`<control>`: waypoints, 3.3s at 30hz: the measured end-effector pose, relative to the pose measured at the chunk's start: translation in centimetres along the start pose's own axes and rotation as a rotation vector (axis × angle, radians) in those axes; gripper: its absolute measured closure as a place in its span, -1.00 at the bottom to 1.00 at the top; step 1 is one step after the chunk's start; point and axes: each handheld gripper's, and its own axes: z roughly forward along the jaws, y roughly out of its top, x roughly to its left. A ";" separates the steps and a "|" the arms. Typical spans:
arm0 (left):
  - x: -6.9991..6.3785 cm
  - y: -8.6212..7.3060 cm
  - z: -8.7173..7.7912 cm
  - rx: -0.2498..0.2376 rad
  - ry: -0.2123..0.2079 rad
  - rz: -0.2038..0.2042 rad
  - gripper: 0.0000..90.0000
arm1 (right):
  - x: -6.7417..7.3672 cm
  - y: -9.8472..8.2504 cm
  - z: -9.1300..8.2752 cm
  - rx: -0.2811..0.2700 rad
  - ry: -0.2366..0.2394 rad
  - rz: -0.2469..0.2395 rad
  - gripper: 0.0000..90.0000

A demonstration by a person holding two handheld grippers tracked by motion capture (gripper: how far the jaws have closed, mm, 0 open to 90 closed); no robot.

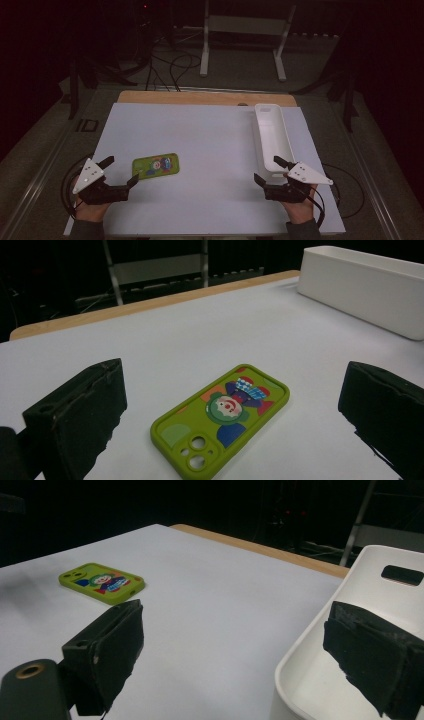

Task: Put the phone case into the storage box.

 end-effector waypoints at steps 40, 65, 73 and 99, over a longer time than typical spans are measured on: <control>-0.7 1.5 1.4 0.084 -0.059 -0.025 -1.00 | 1.1 0.4 1.0 0.054 0.062 0.027 -0.80; -0.5 2.8 5.0 0.155 -0.063 -0.019 -0.96 | 1.3 0.4 1.2 0.068 0.064 0.025 -0.80; -0.5 3.0 5.9 0.166 -0.078 -0.012 -0.93 | 1.4 0.4 1.3 0.070 0.062 0.023 -0.80; -0.2 3.0 9.7 0.239 -0.043 -0.054 -0.62 | 1.3 0.3 1.3 0.071 0.060 0.022 -0.80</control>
